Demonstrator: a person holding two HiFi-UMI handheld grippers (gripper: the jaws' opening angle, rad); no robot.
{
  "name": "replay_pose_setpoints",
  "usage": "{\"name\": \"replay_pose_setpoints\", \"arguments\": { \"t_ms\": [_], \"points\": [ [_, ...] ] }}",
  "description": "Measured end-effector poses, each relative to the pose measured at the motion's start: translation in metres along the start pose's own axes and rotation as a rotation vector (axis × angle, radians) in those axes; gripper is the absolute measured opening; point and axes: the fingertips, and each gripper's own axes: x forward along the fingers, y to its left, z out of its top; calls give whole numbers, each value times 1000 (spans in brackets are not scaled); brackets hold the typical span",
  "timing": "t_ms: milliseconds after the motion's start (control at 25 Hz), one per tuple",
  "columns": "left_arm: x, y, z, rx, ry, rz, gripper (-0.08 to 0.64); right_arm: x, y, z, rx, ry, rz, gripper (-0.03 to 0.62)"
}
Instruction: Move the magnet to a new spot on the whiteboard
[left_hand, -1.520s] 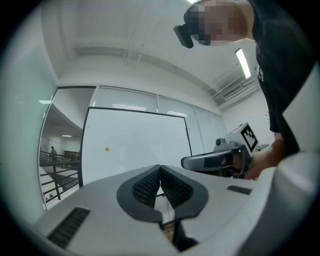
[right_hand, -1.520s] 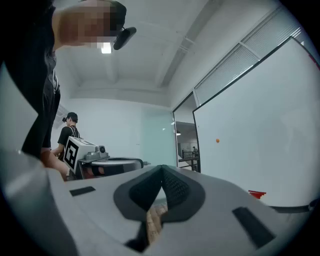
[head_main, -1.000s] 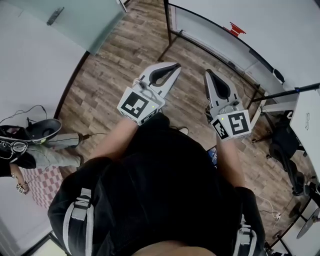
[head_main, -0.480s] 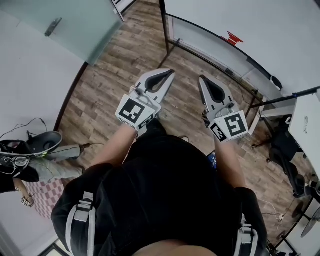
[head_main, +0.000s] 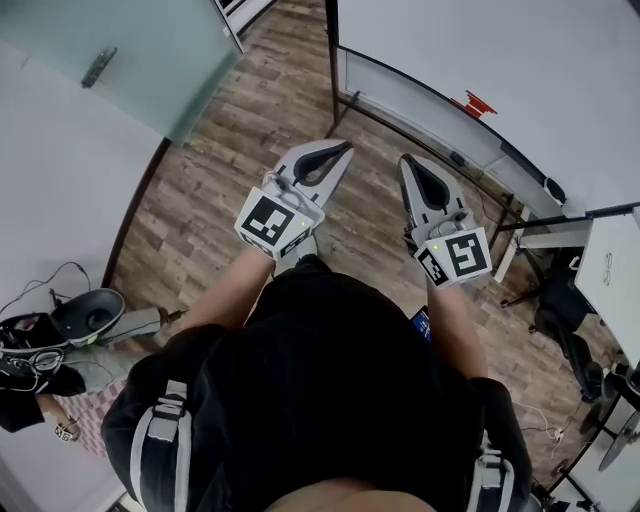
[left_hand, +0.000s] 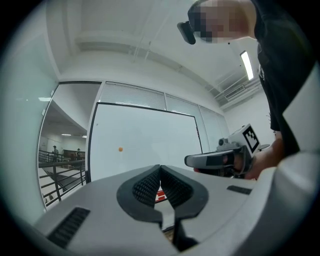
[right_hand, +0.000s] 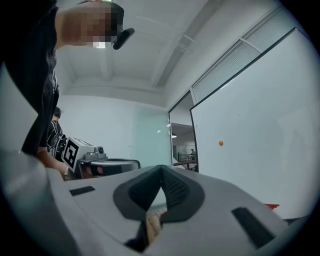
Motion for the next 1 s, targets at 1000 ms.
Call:
{"name": "replay_pose_setpoints", "arguments": {
  "t_ms": [1000],
  "points": [
    [-10,237,-34,-85,-7,-104,5,224,8,-28,10,93,-102,-5]
  ]
}}
